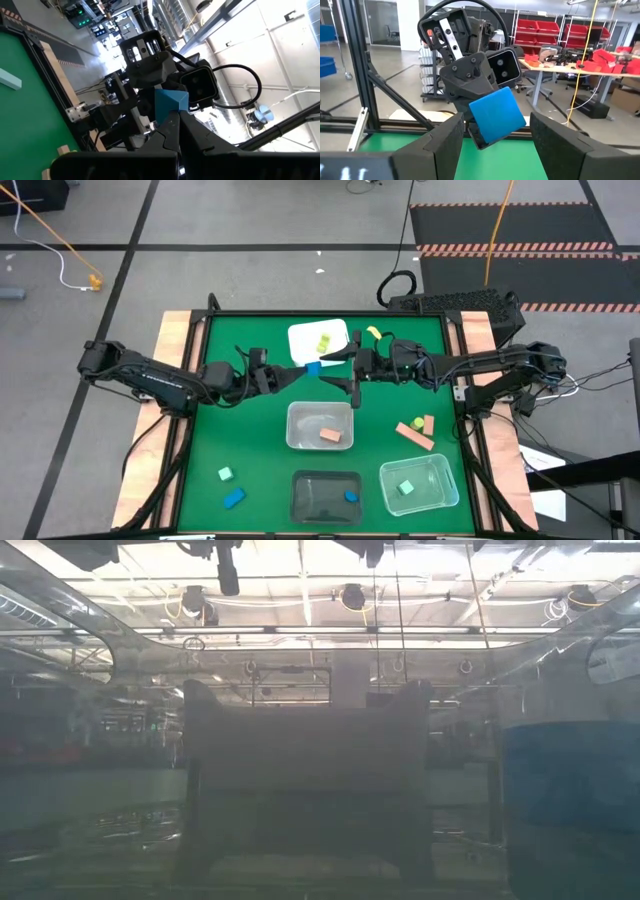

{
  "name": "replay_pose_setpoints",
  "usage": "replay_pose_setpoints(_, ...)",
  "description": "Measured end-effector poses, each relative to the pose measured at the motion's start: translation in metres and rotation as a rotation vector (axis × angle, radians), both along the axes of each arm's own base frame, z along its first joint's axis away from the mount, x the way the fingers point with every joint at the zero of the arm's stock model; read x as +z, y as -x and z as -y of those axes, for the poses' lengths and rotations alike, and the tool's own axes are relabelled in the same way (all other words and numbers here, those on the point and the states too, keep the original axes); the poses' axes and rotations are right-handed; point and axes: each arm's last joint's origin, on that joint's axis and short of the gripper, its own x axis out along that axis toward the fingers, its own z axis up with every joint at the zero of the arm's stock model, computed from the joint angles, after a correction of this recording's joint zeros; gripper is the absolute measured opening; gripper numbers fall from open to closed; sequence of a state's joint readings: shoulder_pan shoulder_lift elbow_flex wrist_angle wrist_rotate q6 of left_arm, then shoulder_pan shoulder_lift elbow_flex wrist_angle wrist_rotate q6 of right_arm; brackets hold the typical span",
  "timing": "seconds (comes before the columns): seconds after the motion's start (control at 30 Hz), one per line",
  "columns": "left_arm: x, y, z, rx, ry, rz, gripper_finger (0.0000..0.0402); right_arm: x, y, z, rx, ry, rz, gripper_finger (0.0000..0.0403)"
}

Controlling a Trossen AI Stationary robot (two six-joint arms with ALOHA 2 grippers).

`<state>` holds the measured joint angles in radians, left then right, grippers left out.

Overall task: Sort & place blocks by color
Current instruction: Put the top blue block into the black bin

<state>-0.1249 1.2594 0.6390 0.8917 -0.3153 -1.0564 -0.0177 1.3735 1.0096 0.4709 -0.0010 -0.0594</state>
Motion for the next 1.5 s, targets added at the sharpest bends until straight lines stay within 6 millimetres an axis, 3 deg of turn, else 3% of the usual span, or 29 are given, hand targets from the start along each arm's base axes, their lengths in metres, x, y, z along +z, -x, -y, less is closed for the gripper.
replay_pose_setpoints(0.53, 0.0, 0.0, 0.0, -0.011, 0.042, 0.007, 0.0, -0.001, 0.0, 0.0, -0.001, 0.039, -0.005, 0.022)
replay_pose_setpoints(0.83, -0.007, -0.008, 0.001, -0.009, 0.076, -0.017, 0.0, -0.015, -0.018, 0.001, -0.002, 0.032, 0.024, 0.022)
replay_pose_setpoints(1.1, -0.005, -0.011, 0.001, -0.005, 0.059, -0.021, 0.0, -0.019, -0.021, 0.001, -0.002, 0.033, 0.027, 0.0216)
replay_pose_setpoints(1.27, -0.005, -0.011, 0.001, -0.007, 0.067, -0.023, 0.0, -0.019, -0.021, 0.001, -0.002, 0.032, 0.027, 0.0189)
replay_pose_setpoints(1.5, -0.005, -0.011, 0.001, -0.007, 0.07, -0.019, 0.0, -0.019, -0.021, 0.0, 0.003, 0.032, 0.027, 0.0117)
